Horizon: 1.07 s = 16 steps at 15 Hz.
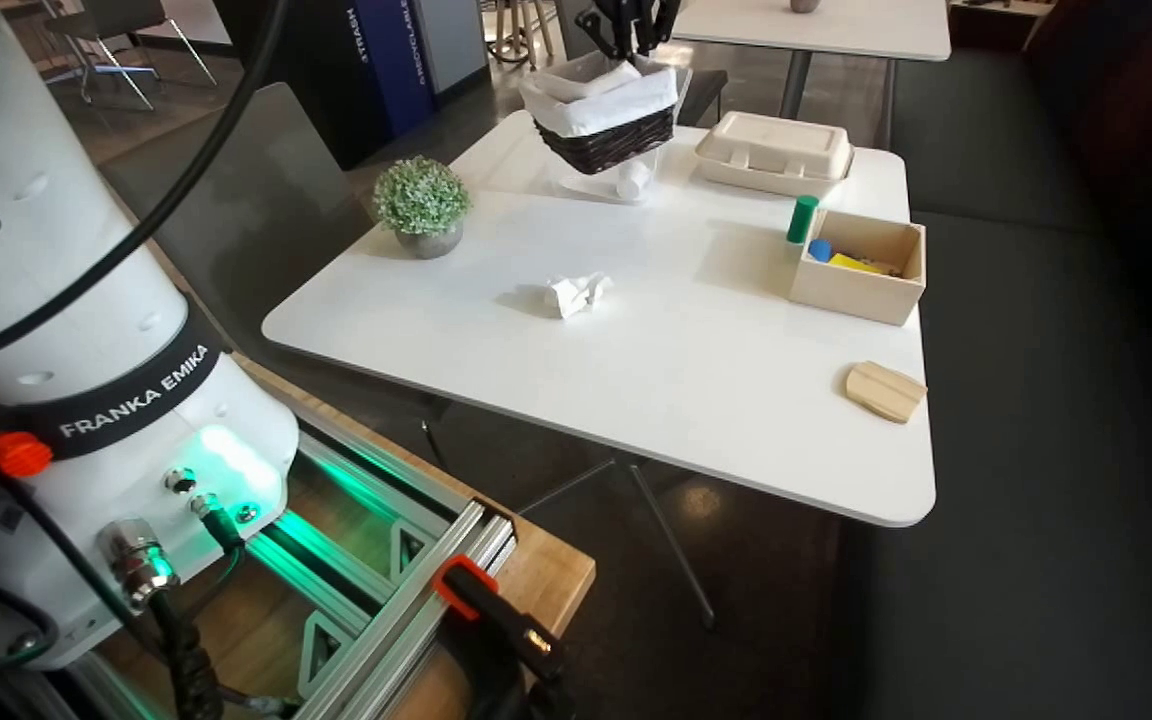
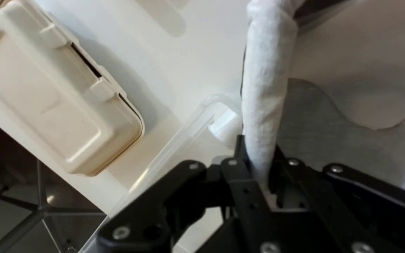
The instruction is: Move the bin closer to the small, wooden crate
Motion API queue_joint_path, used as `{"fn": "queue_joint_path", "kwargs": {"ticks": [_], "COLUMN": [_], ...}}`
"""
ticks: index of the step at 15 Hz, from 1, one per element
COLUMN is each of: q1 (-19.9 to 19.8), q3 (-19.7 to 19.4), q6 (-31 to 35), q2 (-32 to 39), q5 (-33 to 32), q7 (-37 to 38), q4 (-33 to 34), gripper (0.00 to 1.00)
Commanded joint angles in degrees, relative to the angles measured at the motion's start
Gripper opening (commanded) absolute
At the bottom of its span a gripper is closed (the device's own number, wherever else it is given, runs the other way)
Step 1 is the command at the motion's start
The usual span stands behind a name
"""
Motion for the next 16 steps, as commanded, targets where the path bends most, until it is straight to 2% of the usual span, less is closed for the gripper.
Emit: {"fn": "queue_joint_path", "kwargs": {"ticks": [1, 4, 5, 9, 13, 16], "q1": [-3.5, -7.8, -7.0, -8.0, -7.9, -7.9], "q3": [0.5, 2.0, 0.1, -2.2, -4.3, -4.5], "q6": [3.8, 4.4, 4.3, 5.1, 10.1, 19.8], "q2": [-3.7, -4.3, -4.3, -2.5, 1.5, 5.5], "q5": [3.8, 7.4, 8.6, 8.6, 7.2, 5.8], "q7": [-14.1, -26.7, -31.0, -41.8, -43.9, -42.7], "q4": [-4.7, -6.4, -6.7, -7.7, -8.4, -9.2], "gripper": [0.04, 0.04, 0.04, 0.04, 0.04, 0.04]}}
